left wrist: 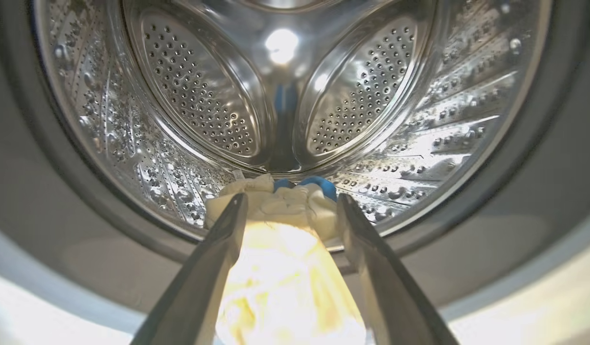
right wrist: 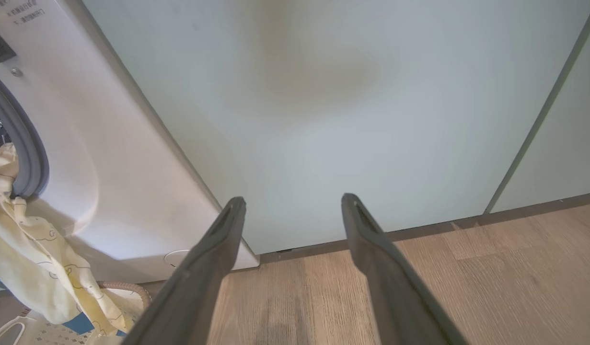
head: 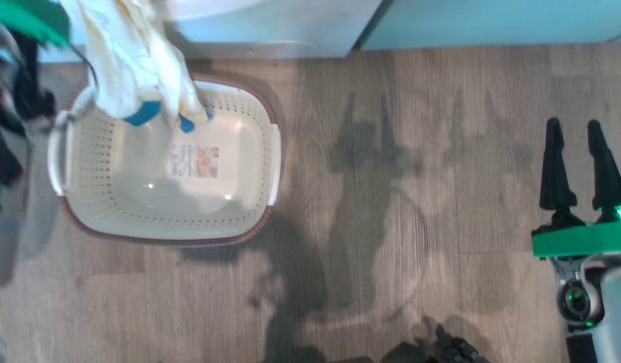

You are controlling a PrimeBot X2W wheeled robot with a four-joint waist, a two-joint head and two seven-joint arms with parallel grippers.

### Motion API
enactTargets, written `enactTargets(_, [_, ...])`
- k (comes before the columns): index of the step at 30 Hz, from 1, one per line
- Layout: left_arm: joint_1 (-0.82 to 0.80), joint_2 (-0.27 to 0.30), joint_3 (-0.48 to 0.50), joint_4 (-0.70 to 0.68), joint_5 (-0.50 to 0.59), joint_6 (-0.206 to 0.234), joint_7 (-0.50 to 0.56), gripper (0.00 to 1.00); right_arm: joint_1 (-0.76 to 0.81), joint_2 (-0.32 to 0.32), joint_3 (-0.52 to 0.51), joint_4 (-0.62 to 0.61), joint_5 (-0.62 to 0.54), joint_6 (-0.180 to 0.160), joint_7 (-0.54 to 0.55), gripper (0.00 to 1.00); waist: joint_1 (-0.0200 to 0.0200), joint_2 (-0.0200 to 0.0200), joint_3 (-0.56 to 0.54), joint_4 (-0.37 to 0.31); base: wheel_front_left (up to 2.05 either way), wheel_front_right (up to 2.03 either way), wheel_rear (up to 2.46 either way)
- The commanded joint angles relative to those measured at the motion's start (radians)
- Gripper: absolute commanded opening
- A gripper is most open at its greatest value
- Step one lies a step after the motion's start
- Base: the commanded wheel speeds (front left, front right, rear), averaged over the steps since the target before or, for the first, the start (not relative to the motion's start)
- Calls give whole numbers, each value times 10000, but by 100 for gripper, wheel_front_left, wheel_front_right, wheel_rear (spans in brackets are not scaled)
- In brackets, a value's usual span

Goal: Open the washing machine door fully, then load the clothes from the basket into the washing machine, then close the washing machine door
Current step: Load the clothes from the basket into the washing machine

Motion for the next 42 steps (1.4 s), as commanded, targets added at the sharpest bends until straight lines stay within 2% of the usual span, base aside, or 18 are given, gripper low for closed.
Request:
enactTargets(1, [386,417,431,-757,-34,161,-8,100,353,-99,72,-253,-155,-29,-66,100,1,-1,-318,201,0,0,0])
enactTargets(12, [3932,-243,221,-3430,111,1094,-233,100,904,-99,-102,-184,-681,-29,-34,100,1,-1,-1346,759,0,0,0])
enactTargets(23, [6421,-872,-26,-4546,320,1995,-432,100,1236,-177,-104,-279,-1013,-29,362,100,1,-1,-2257,1119,0,0,0])
enactTargets(28, [7059,-1233,60,-4713,-93,2116,-571,100,1465,-209,-166,-385,-1067,-29,543,100,1,-1,-2591,1263,0,0,0])
enactTargets(42, [7557,-1268,-162,-4763,-219,2095,-469,100,1653,-209,-98,-635,-1082,-29,752,100,1,-1,-2799,1312,0,0,0])
